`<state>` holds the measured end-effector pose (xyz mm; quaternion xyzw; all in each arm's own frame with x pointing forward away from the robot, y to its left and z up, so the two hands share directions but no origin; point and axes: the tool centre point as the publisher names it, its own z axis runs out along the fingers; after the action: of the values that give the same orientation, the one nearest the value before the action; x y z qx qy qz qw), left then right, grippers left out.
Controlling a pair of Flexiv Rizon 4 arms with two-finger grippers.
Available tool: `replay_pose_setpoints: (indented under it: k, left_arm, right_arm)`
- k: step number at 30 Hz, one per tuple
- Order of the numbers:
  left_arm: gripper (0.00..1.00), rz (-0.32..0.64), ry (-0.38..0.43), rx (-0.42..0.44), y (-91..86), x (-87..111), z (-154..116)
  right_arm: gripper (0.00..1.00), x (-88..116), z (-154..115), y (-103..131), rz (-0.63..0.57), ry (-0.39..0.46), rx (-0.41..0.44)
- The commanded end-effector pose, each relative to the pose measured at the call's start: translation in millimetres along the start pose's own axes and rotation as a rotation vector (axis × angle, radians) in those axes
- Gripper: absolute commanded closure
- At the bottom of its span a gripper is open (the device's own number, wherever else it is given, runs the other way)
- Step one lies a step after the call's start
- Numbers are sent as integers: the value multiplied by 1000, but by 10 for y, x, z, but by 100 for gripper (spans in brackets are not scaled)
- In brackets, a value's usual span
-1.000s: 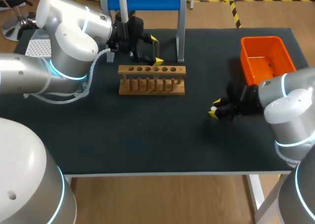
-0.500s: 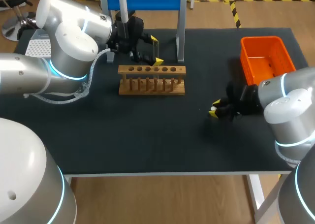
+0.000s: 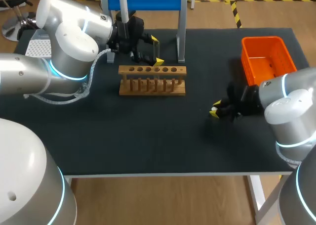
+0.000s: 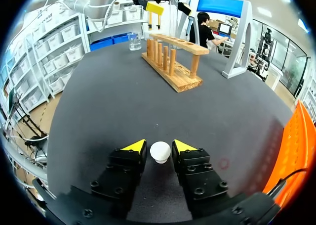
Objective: Invert the test tube, pick up the pipette, mount the tip to pipette, aspirate from beaker and dispense into the tube, eject the tip, return the pipette, and cap with the stopper.
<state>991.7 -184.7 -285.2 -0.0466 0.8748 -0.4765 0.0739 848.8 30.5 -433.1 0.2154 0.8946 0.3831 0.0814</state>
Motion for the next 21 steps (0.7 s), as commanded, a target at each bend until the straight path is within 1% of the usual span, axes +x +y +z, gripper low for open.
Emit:
replay_pose_setpoints:
  k: [1,2,3,8,13,18,19,20,21]
  left_arm:
    - [0,-1,-2,-2,-4,4,3]
    - [0,-1,-2,-2,-4,4,3]
    - [0,-1,-2,-2,-4,4,3]
    - [0,-1,-2,-2,-4,4,3]
    - [0,-1,-2,-2,-4,4,3]
    - [0,-1,-2,-2,-4,4,3]
    - [0,-1,-2,-2,-4,4,3]
    - [0,-1,-2,-2,-4,4,3]
    - [0,-1,-2,-2,-4,4,3]
  right_arm:
    - [83,2,-7,-8,-1,2,7]
    - [97,1,-10,-12,-1,2,9]
    - [100,0,-11,-15,-1,2,10]
    - [100,-11,-25,-3,-4,3,10]
    - [100,-31,-121,116,-12,5,-11]
    - [100,-104,-407,416,-58,38,-38]
    - [100,-131,-498,517,-74,44,-43]
    - [100,-153,-611,640,-92,67,-40]
    - [100,-162,-669,704,-105,78,-41]
